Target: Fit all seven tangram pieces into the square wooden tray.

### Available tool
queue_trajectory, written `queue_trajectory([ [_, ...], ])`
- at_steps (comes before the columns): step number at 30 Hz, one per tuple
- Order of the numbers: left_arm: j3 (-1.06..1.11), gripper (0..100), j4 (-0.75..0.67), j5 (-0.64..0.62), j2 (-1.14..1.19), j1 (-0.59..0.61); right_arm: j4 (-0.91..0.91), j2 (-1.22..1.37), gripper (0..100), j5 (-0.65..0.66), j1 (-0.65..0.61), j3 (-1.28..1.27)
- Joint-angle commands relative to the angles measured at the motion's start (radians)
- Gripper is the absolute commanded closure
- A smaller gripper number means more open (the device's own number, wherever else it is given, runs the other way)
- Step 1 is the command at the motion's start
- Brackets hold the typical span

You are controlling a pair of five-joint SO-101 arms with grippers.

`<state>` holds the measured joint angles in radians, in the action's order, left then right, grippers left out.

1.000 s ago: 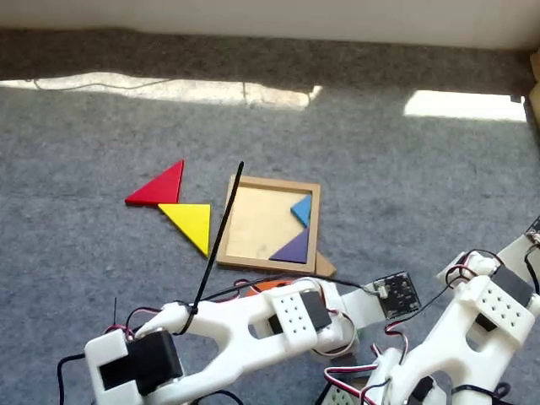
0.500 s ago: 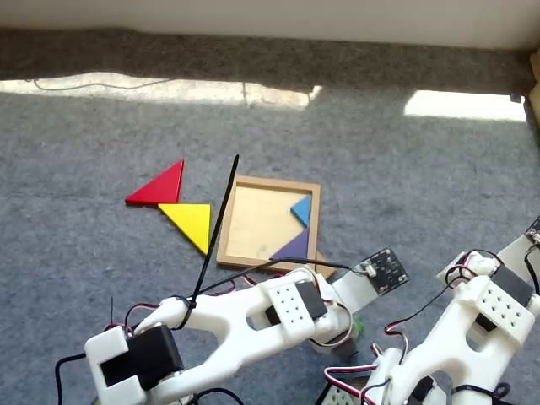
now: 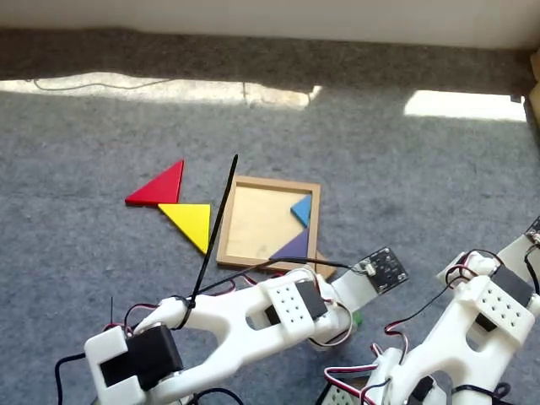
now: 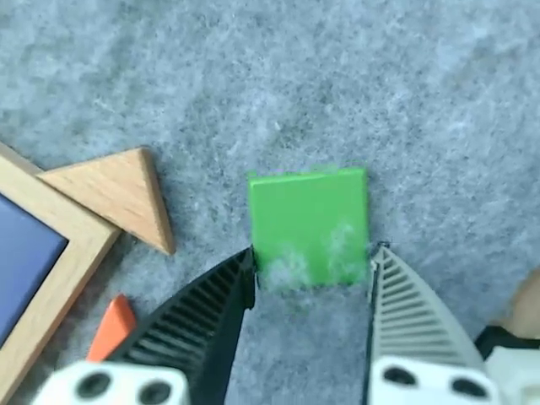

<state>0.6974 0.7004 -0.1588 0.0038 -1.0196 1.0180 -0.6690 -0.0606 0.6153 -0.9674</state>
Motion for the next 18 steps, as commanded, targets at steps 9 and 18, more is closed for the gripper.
queue_trajectory([
  [9,-0.114,79,0.287,0.049,-0.249,0.085,-0.012,-0.025,79.3,-0.002,0.007,0.013],
  [18,-0.114,79,0.304,0.137,-0.317,0.275,-0.015,-0.025,79.3,-0.002,-0.001,0.012],
])
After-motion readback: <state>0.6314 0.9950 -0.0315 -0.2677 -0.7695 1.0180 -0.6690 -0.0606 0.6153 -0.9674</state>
